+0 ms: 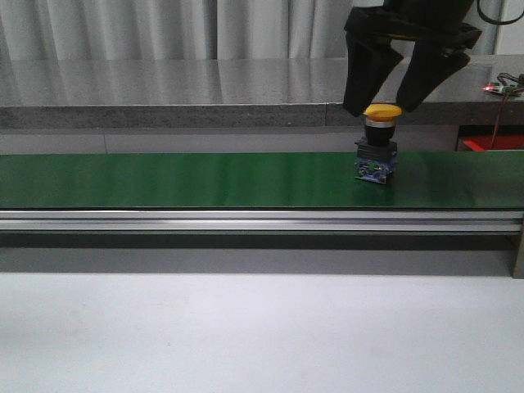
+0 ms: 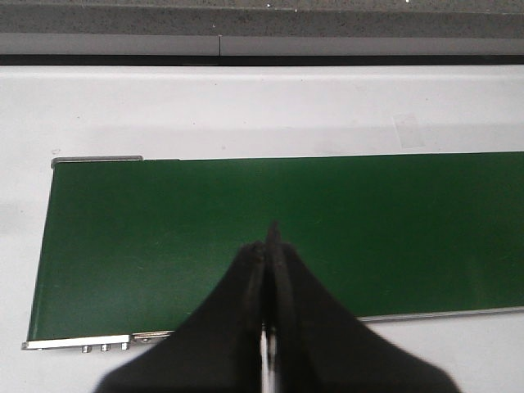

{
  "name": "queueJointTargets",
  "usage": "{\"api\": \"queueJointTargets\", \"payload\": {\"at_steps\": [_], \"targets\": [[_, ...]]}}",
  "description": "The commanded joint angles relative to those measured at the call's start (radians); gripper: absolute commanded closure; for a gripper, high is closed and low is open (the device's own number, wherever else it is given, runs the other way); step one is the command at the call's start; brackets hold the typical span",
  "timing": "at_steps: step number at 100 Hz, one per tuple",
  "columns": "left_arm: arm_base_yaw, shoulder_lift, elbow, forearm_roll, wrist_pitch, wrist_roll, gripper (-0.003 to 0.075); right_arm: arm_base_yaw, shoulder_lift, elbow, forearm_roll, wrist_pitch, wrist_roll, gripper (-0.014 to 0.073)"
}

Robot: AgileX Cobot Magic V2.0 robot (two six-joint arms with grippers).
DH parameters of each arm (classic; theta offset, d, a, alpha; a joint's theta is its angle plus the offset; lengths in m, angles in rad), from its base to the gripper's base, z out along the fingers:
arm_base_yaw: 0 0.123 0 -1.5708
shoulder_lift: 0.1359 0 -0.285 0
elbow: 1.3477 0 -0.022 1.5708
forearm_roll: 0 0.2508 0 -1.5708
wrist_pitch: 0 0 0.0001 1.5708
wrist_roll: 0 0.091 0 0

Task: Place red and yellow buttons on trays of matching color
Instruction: 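Lower the right gripper onto the yellow button on the belt and grasp it, then place the yellow button in the yellow tray and open the right gripper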

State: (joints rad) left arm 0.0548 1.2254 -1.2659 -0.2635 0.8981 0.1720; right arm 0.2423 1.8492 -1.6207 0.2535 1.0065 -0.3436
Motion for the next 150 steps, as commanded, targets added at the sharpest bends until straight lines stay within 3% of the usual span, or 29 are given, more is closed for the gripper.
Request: {"api": "queueJointTargets", "payload": {"at_steps": [1,18,40,52,73,94,150], "targets": [[-0.008,-0.029,-0.025,-0.022,-0.052,0.001,0.0739,0.0,-0.034,-0.021,-0.017,-0.034,0.005,-0.0017],[-0.008,-0.029,-0.025,-0.022,-0.052,0.001,0.0739,0.0,-0.009,-0.021,-0.035,-0.02,0.005,0.0014],[-0.008,-0.029,-0.025,-0.022,-0.052,0.001,0.0739,0.0,-0.008,-0.021,-0.051,0.001,0.034,0.0287],[-0.008,-0.029,-0.025,-0.022,-0.052,0.001,0.0739,0.0,-0.01,-0.021,-0.08,0.017,0.06,0.0368],[-0.008,-0.029,-0.025,-0.022,-0.05,0.001,0.0739,-0.031,-0.06,-0.021,-0.081,0.054,0.1,0.0377],[-0.008,-0.029,-0.025,-0.022,-0.044,0.001,0.0739,-0.136,-0.171,0.015,-0.079,0.107,0.14,0.0377],[-0.008,-0.029,-0.025,-0.022,-0.042,0.001,0.0739,-0.575,-0.55,0.49,-0.09,0.03,0.145,0.0377]]}}
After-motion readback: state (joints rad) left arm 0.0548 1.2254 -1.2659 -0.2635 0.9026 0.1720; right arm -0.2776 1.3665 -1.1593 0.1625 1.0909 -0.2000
